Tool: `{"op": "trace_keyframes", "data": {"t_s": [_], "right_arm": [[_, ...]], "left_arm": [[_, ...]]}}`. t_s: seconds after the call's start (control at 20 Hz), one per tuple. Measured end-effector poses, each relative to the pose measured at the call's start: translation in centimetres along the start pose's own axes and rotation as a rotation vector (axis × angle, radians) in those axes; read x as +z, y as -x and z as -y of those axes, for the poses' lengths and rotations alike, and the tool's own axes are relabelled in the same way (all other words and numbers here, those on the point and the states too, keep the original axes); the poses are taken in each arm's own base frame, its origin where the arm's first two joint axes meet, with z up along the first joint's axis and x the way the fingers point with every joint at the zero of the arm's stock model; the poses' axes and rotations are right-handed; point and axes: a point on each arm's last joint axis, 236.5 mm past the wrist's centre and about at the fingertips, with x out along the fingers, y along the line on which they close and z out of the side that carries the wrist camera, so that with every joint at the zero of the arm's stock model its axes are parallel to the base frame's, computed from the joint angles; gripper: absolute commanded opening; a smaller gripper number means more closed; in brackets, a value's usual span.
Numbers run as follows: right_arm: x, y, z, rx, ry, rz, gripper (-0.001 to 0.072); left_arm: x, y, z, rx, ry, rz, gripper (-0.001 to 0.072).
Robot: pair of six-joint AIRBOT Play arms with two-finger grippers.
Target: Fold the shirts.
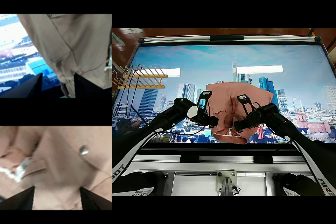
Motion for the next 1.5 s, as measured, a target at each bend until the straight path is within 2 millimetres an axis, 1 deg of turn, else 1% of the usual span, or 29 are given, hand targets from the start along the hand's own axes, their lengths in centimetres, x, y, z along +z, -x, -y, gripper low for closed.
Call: {"op": "trace_keyframes", "data": {"t_s": [0.05, 0.1, 0.15, 0.2, 0.25, 0.3, 0.35, 0.45, 0.55, 0.65, 0.75, 0.9, 1.0, 1.05, 1.1, 1.15, 1.2, 1.25, 1.3, 1.4, 1.5], "right_arm": [[0.0, -0.2, 0.4, -0.019, -0.001, -0.001, 0.0564], [0.0, -0.4, 0.8, -0.034, -0.007, -0.002, 0.0491], [0.1, -0.6, 1.1, -0.048, -0.02, 0.001, 0.0481], [0.2, -0.6, 1.4, -0.063, -0.033, 0.003, 0.0347], [0.3, -0.7, 1.7, -0.076, -0.048, 0.008, 0.0235], [0.4, -0.7, 2.0, -0.088, -0.059, 0.01, 0.0165], [0.4, -0.7, 2.2, -0.099, -0.068, 0.013, 0.0074], [0.5, -0.7, 2.5, -0.11, -0.084, 0.019, 0.0073], [0.7, -0.3, 2.7, -0.119, -0.09, 0.03, 0.0073], [0.7, 1.0, 3.1, -0.139, -0.081, 0.047, 0.0073], [0.1, 3.3, 3.9, -0.181, -0.064, 0.051, 0.0073], [-2.3, 7.6, 4.3, -0.21, -0.064, 0.024, 0.0074], [-3.9, 9.5, 3.2, -0.168, -0.083, 0.009, 0.0079], [-4.7, 9.9, 2.3, -0.129, -0.095, -0.002, 0.0085], [-5.4, 9.8, 1.1, -0.078, -0.112, -0.019, 0.0085], [-6.0, 9.5, 0.0, -0.03, -0.129, -0.037, 0.0112], [-6.8, 8.8, -1.1, 0.018, -0.146, -0.062, 0.0274], [-7.4, 8.0, -1.8, 0.053, -0.165, -0.086, 0.0481], [-8.0, 7.2, -2.3, 0.075, -0.18, -0.112, 0.0517], [-9.0, 5.8, -2.9, 0.104, -0.187, -0.16, 0.0517], [-9.5, 5.4, -2.8, 0.104, -0.173, -0.183, 0.052]], "left_arm": [[-0.2, -0.6, 0.0, -0.005, 0.01, -0.014, 0.0479], [-0.3, -1.3, 0.1, -0.01, 0.017, -0.023, 0.0478], [-0.3, -1.8, 0.2, -0.014, 0.025, -0.033, 0.0471], [-0.5, -2.3, 0.2, -0.016, 0.034, -0.044, 0.047], [-0.6, -2.6, 0.2, -0.019, 0.039, -0.049, 0.0467], [-0.7, -2.9, 0.2, -0.021, 0.043, -0.055, 0.0438], [-0.7, -3.0, 0.3, -0.024, 0.046, -0.057, 0.0375], [-0.7, -3.2, 0.2, -0.026, 0.05, -0.061, 0.0043], [-0.5, -3.2, -0.1, -0.024, 0.046, -0.058, 0.0047], [0.0, -2.5, -0.7, -0.02, 0.035, -0.039, 0.0047], [0.7, -1.2, -1.8, -0.001, 0.017, -0.013, 0.0047], [1.3, 1.8, -3.0, 0.011, -0.015, 0.022, 0.0047], [0.9, 3.1, -3.3, 0.014, -0.038, 0.021, 0.0047], [0.6, 3.3, -3.3, 0.016, -0.047, 0.013, 0.0047], [0.2, 3.3, -3.4, 0.018, -0.054, 0.003, 0.0047], [-0.3, 3.1, -3.5, 0.021, -0.057, -0.009, 0.0048], [-0.7, 2.8, -3.6, 0.023, -0.06, -0.021, 0.0048], [-1.2, 2.3, -3.7, 0.022, -0.059, -0.037, 0.0048], [-1.6, 1.8, -3.8, 0.023, -0.057, -0.054, 0.0048], [-2.1, 0.9, -4.2, 0.029, -0.048, -0.082, 0.0048], [-2.1, 0.4, -5.2, 0.038, -0.025, -0.094, 0.0048]]}}
